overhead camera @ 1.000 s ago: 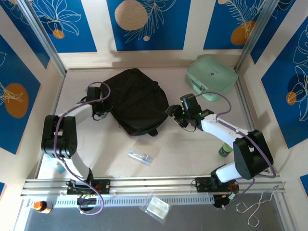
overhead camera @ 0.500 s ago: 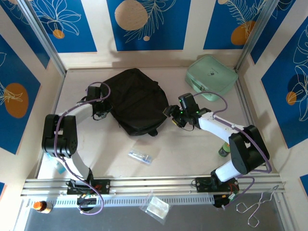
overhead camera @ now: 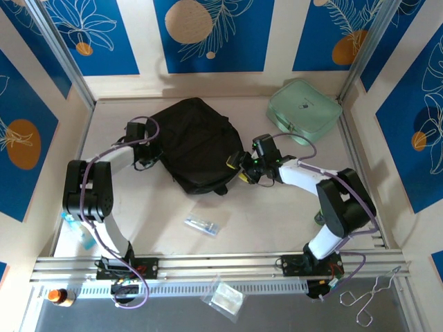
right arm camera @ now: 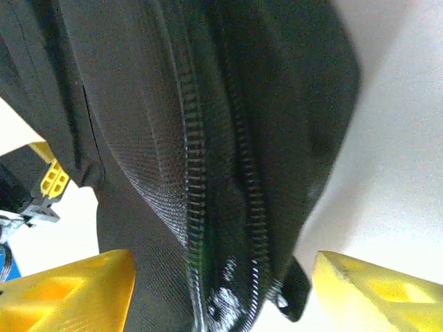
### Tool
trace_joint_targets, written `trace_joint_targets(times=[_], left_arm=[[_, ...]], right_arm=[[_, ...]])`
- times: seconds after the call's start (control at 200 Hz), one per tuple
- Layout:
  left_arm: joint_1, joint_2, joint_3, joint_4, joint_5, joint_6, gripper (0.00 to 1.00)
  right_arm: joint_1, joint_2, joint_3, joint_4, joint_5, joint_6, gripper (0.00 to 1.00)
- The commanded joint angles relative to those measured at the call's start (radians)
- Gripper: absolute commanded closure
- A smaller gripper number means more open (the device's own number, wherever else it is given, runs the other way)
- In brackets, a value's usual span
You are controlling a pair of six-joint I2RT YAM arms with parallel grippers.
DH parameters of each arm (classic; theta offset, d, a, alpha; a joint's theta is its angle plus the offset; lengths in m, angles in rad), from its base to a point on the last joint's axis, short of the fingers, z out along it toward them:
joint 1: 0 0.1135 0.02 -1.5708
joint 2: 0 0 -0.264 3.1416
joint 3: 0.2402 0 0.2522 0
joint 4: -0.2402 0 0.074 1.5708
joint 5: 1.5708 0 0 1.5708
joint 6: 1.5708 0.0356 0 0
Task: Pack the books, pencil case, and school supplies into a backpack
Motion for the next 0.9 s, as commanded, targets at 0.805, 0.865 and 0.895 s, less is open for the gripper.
trace_joint_targets(times=[0.805, 0.865, 0.895], left_arm=[[-0.150, -0.256, -0.070, 0.059, 0.220, -0.066, 1.00], [-0.153, -0.252, -0.068, 0.068, 0.216, -0.069, 1.00], [-0.154, -0.251, -0.066, 0.070, 0.215, -0.071, 1.00]], right_arm=[[-0.218, 0.189, 0.371, -0.235, 0.100, -0.422, 0.41], [-0.224, 0.131, 0.356, -0.285, 0.159, -0.447, 0.35], [-0.228, 0.104, 0.351, -0.319, 0.191, -0.453, 0.32]])
